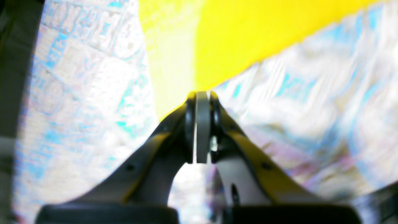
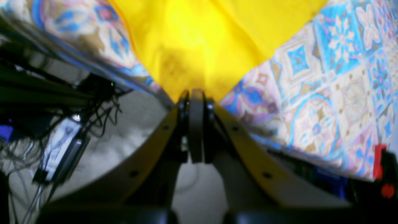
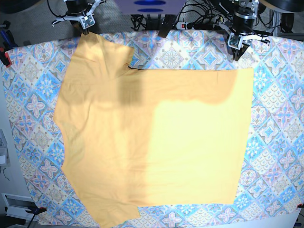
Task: Fold the T-shirt properly
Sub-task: 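Lower both grippers toward the shoulder corners of the yellow T-shirt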
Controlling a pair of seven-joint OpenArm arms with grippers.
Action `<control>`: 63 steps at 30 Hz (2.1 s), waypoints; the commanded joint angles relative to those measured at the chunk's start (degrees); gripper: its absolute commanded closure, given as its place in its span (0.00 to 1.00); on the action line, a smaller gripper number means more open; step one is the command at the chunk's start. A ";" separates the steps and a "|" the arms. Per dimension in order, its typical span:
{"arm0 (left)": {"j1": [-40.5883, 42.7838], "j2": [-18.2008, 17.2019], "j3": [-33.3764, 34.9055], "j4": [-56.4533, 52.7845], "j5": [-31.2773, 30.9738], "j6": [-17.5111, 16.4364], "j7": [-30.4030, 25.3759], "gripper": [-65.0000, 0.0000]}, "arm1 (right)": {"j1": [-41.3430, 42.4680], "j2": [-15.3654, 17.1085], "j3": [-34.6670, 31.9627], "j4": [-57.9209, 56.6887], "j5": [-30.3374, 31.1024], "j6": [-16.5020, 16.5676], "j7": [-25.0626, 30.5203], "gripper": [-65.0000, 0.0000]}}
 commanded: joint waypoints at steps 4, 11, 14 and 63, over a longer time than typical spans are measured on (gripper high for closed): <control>0.42 -0.16 -0.30 0.81 -13.20 0.73 -0.49 1.00 | 0.97 0.23 -0.21 2.06 -0.03 -0.51 -1.80 1.00; 0.25 -0.34 1.72 0.81 -38.34 0.64 -0.49 0.93 | 2.20 0.23 -0.30 2.67 -0.03 -0.51 -3.56 1.00; -0.37 -2.09 2.25 0.81 -45.64 0.64 -0.40 0.88 | 2.73 0.23 -0.39 2.67 -0.03 -0.51 -4.61 1.00; -13.38 -9.04 0.85 -14.22 -96.84 0.73 16.21 0.62 | 3.52 0.23 -0.30 3.73 -0.03 -0.51 -4.79 1.00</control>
